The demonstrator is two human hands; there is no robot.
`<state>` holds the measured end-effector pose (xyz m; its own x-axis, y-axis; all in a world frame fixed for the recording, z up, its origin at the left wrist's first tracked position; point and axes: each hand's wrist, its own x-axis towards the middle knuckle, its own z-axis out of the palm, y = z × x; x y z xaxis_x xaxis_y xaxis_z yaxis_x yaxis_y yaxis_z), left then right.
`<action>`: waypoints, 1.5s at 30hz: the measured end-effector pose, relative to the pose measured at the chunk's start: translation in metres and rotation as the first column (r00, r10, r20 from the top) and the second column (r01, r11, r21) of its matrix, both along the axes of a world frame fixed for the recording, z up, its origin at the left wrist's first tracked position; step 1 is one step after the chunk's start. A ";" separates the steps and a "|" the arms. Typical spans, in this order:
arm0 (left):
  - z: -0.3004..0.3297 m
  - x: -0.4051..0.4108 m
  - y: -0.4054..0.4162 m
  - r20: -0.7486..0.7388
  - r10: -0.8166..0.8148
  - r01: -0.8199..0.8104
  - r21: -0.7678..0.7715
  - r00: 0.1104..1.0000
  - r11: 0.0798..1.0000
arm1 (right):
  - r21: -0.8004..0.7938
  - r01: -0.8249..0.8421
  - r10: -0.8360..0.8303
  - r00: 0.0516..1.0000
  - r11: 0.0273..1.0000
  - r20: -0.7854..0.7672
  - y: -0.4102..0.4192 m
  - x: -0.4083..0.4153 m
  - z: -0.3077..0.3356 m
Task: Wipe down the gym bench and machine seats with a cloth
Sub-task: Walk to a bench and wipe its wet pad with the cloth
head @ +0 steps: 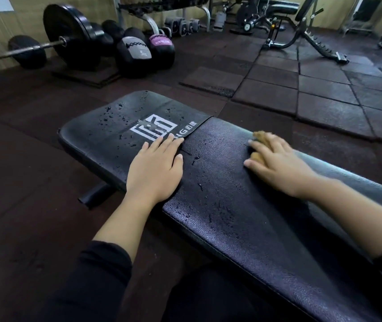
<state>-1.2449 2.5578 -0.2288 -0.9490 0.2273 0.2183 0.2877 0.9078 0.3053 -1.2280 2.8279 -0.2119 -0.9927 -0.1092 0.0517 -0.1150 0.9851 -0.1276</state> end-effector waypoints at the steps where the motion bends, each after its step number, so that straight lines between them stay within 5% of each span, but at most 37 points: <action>1: 0.000 0.000 0.000 -0.001 0.001 -0.001 0.004 1.000 1.000 | 0.004 -0.065 0.065 0.998 0.998 -0.013 -0.014 0.011 -0.001; 4: 0.002 0.001 0.000 -0.003 -0.005 0.005 0.021 1.000 1.000 | -0.023 -0.200 0.199 0.980 0.980 -0.022 -0.062 0.004 -0.005; 11: 0.002 0.001 -0.002 -0.007 -0.016 0.016 0.040 1.000 0.999 | -0.106 -0.066 0.073 0.995 0.992 0.066 -0.068 -0.096 0.007; 20: 0.006 0.006 0.000 0.040 0.013 -0.014 0.025 0.999 1.000 | -0.230 -0.133 0.155 0.985 0.964 0.080 -0.032 -0.023 0.012; 26: 0.010 0.008 0.003 0.076 0.019 -0.018 -0.010 0.997 1.000 | -0.111 -0.042 0.033 0.995 0.993 -0.090 -0.055 -0.019 -0.007; 34: 0.011 0.007 0.006 0.078 0.027 -0.026 -0.014 0.997 1.000 | -0.275 -0.014 -0.012 0.996 0.961 -0.093 -0.054 -0.009 -0.001; 41: 0.028 -0.049 -0.037 -0.033 -0.159 0.154 -0.119 0.987 0.981 | -0.247 0.111 -0.132 0.989 0.963 -0.072 -0.058 -0.010 0.000; 45: 0.012 -0.077 -0.058 0.081 -0.327 0.334 -0.107 0.942 0.936 | -0.209 0.195 -0.217 0.972 0.958 -0.091 -0.060 -0.010 -0.001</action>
<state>-1.3219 2.5001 -0.2169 -0.8267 0.5509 0.1147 0.5616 0.7952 0.2285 -1.2384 2.7676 -0.2131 -0.9791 0.1209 0.1638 0.0632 0.9453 -0.3200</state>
